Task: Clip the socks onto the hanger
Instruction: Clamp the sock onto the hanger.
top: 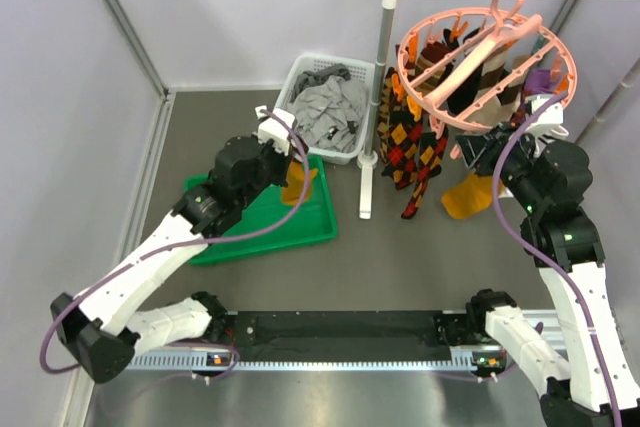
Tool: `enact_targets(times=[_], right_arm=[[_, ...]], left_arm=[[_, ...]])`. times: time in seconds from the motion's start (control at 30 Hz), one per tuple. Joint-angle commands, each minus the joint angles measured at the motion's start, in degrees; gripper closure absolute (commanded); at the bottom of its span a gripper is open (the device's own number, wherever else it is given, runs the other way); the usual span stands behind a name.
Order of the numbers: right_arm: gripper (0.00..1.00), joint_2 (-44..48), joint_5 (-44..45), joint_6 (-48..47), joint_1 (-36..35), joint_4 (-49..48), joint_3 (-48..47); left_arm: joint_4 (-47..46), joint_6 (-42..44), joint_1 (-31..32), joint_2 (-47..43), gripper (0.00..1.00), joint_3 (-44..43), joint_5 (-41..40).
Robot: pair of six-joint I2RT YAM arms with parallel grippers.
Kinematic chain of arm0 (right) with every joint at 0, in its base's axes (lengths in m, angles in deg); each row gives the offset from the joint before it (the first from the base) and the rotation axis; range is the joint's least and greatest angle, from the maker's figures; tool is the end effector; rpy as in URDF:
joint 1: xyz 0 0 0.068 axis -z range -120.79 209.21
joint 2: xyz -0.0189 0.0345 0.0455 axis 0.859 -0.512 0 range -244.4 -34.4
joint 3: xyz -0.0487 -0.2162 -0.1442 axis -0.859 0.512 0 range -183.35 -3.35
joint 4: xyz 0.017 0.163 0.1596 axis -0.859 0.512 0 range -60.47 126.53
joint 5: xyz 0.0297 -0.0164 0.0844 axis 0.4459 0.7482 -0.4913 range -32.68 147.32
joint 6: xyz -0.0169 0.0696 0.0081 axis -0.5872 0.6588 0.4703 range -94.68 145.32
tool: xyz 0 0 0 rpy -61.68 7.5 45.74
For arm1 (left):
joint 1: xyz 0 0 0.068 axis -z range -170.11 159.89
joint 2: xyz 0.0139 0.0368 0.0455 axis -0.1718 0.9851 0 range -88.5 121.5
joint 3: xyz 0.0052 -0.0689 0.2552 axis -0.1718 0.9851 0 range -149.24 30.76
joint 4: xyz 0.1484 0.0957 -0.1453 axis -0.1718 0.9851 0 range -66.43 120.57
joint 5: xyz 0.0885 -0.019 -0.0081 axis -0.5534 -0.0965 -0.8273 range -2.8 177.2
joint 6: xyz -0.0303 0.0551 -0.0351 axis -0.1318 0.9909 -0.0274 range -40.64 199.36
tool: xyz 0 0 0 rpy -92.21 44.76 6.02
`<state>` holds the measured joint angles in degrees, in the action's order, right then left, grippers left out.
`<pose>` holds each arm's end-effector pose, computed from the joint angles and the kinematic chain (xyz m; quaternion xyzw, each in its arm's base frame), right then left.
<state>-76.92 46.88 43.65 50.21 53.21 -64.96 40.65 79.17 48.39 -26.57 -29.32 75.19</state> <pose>0.1392 0.0329 0.4007 -0.0019 0.7344 0.2245 0.6405 0.1927 -0.1375 0.3490 0.2081 0.7845 -0.1111 0.5735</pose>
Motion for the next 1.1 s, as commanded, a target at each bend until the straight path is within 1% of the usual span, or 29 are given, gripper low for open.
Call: enact_targets(times=[0.0, 0.03, 0.07, 0.1, 0.17, 0.2, 0.27, 0.3, 0.33, 0.4, 0.67, 0.77, 1.07], right_arm=[[1.00, -0.1, 0.2, -1.0, -0.3, -1.0, -2.6], [1.00, -0.3, 0.3, -0.9, -0.3, -1.0, -2.7], [1.00, -0.3, 0.2, -1.0, -0.3, -1.1, -2.8], [1.00, -0.3, 0.3, -0.9, -0.3, -1.1, -3.0], [1.00, -0.5, 0.2, -0.9, -0.2, -1.0, -3.3], [1.00, -0.6, 0.2, -0.9, -0.2, -1.0, -3.3], [1.00, -0.6, 0.3, -0.9, -0.3, -0.9, -3.4], [1.00, -0.6, 0.4, -0.8, -0.2, -0.8, -3.4], [1.00, -0.5, 0.4, -0.9, -0.3, -0.8, -3.5], [1.00, -0.7, 0.3, -0.9, -0.2, -0.8, -3.8], [1.00, -0.8, 0.2, -1.2, -0.3, -0.4, -4.7], [1.00, -0.7, 0.2, -1.3, -0.2, -0.4, -4.9], [1.00, -0.5, -0.6, -0.7, -0.2, -0.5, -5.4]], left_arm=[[-8.2, 0.3, 0.8, -3.2, 1.00, -1.9, 10.6], [-8.5, 0.4, 1.2, -3.0, 1.00, -2.5, 11.9], [-9.8, -1.6, 1.7, -2.8, 1.00, -2.9, 16.4], [-10.1, -2.5, 3.3, -1.9, 1.00, -3.9, 17.4], [-11.1, -2.3, 6.0, -0.8, 1.00, -4.8, 17.6], [-12.5, -1.5, 9.0, 0.5, 1.00, -5.6, 17.2], [-14.6, -0.6, 12.0, 1.7, 1.00, -6.0, 16.7], [-16.6, -0.3, 14.6, 3.0, 1.00, -6.3, 16.6], [-19.2, -0.3, 15.6, 3.9, 1.00, -6.5, 16.9], [-21.0, 1.1, 18.2, 6.7, 1.00, -8.0, 18.2], [-29.1, 0.4, 20.8, 16.2, 1.00, -12.1, 22.0], [-29.5, -2.1, 21.5, 21.1, 1.00, -15.4, 22.6], [-29.8, -3.8, 23.3, 29.2, 1.00, -21.2, 20.8]])
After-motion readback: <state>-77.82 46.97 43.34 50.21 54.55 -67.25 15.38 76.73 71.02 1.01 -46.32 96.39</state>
